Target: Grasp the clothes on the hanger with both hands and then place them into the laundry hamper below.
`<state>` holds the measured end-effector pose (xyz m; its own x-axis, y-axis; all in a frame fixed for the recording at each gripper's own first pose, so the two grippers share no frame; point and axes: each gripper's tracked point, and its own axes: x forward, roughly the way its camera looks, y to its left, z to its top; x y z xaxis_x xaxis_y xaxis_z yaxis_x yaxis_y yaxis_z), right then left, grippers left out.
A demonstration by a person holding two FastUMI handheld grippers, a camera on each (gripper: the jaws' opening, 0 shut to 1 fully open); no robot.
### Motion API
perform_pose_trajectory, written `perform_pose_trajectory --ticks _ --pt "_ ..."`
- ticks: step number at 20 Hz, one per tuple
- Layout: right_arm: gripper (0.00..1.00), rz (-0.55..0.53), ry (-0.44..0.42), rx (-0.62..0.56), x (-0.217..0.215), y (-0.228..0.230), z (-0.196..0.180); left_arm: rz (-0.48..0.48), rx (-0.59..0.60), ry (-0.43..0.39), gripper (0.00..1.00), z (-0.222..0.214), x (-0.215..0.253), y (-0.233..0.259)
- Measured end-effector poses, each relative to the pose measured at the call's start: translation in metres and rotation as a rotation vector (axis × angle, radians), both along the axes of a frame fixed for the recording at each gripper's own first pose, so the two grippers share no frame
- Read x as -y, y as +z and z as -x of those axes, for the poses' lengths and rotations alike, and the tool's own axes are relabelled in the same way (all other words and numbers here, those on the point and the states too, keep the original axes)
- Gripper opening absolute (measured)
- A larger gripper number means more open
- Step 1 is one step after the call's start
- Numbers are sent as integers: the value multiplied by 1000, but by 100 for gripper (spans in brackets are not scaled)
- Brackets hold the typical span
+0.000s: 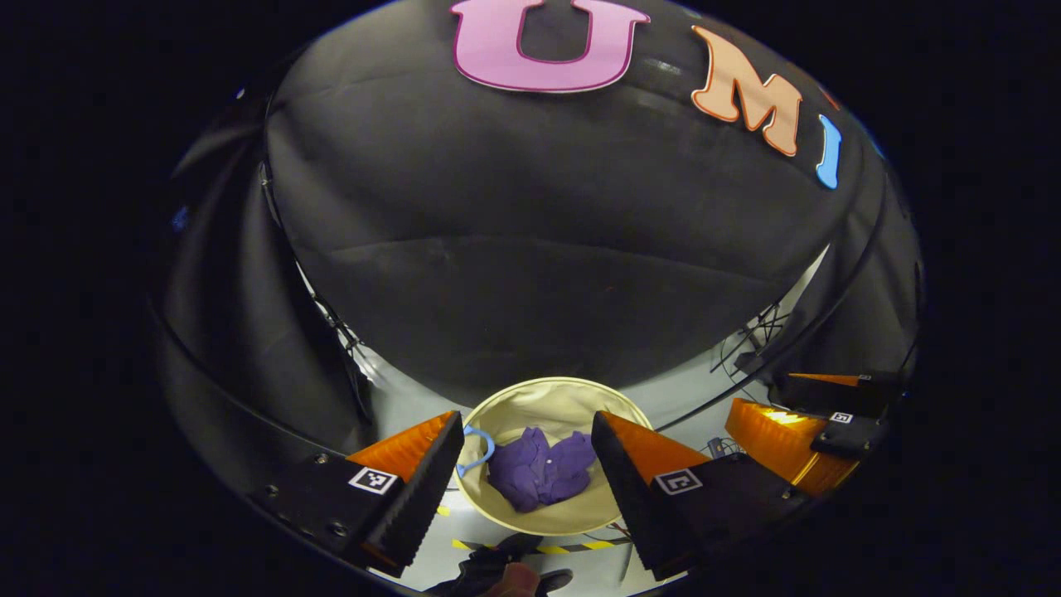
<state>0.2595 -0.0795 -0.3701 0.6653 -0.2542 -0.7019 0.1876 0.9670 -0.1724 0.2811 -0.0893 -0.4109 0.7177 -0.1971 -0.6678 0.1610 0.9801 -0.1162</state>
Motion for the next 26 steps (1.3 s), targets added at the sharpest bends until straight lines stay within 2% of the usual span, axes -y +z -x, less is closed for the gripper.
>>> perform_pose_trajectory --ticks 9,18,19,20,26 --pt "99 -6 21 159 -25 81 30 -15 122 0 96 -7 -2 22" --pt "99 24 37 278 -40 147 83 16 215 15 96 -12 0 44" --pt "94 29 34 292 -41 154 87 20 231 13 96 -14 0 45" --pt "99 31 36 303 -43 160 91 23 238 12 96 -15 2 47" --pt "99 53 56 376 -52 199 100 27 304 1 96 -20 2 60"
